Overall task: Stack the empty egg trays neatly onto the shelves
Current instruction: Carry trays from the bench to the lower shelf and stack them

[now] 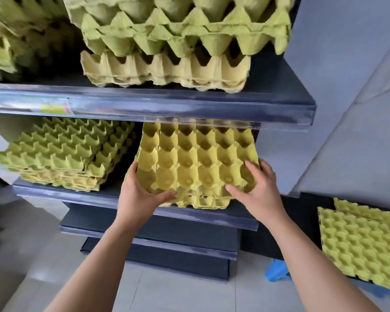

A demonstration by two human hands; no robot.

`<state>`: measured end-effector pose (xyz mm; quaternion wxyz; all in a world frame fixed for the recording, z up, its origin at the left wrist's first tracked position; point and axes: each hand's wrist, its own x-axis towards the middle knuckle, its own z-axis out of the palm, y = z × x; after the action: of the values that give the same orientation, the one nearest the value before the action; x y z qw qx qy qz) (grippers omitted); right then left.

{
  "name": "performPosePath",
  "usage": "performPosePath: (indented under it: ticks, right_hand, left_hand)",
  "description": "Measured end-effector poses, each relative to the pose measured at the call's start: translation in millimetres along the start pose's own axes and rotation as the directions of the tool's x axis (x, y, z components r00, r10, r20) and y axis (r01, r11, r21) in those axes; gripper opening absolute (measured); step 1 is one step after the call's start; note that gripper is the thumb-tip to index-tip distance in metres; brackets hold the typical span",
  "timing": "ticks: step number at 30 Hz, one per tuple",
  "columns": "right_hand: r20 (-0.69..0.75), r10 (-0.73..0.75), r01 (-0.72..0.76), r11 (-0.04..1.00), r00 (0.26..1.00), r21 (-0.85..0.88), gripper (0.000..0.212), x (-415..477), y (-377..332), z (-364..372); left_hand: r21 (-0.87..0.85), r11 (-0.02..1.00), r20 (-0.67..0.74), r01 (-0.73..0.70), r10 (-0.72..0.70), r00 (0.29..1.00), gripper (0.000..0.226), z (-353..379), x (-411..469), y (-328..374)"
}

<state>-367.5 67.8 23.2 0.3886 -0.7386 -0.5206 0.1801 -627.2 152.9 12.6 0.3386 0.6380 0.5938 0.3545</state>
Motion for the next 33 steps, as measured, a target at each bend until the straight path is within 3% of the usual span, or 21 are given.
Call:
performPosePath:
  ticks: [3, 8, 13, 18, 23, 26, 33]
  right_hand:
    - [0.009, 0.027, -0.027, 0.999, 1.000, -0.036, 0.085, 15, -15, 21]
    - [0.024, 0.053, -0.049, 0.987, 0.998, -0.152, 0.086, 38, -22, 44]
    - [0.053, 0.082, -0.066, 0.966, 0.995, -0.251, 0.088, 51, -18, 55]
    - [0.055, 0.089, -0.070, 0.955, 0.995, -0.290, 0.089, 53, -12, 58]
    - [0.024, 0.043, -0.034, 0.951, 0.999, -0.307, 0.082, 45, -11, 55]
    - [-0.002, -0.031, 0.029, 0.942, 1.000, -0.333, 0.074, 35, -14, 49]
    - [-0.093, -0.122, 0.074, 0.913, 0.988, -0.402, 0.056, -6, 0, 8]
  left_hand:
    - [-0.006, 1.000, 0.041, 0.020, -0.019, 0.999, 0.117, -15, 26, -10]
    - [-0.013, 0.997, 0.123, 0.076, -0.074, 0.990, 0.126, -22, 58, -26]
    - [0.028, 0.997, 0.152, 0.071, -0.074, 0.986, 0.098, -14, 71, -31]
    - [0.129, 0.990, 0.190, 0.053, -0.077, 0.979, 0.106, -16, 76, -39]
    - [0.358, 0.928, 0.104, -0.106, 0.073, 0.992, 0.107, -12, 61, -30]
    - [0.493, 0.836, 0.052, -0.241, 0.248, 0.967, 0.086, -6, 50, -23]
    - [0.482, 0.733, 0.147, -0.480, 0.472, 0.869, 0.056, 43, 1, 16]
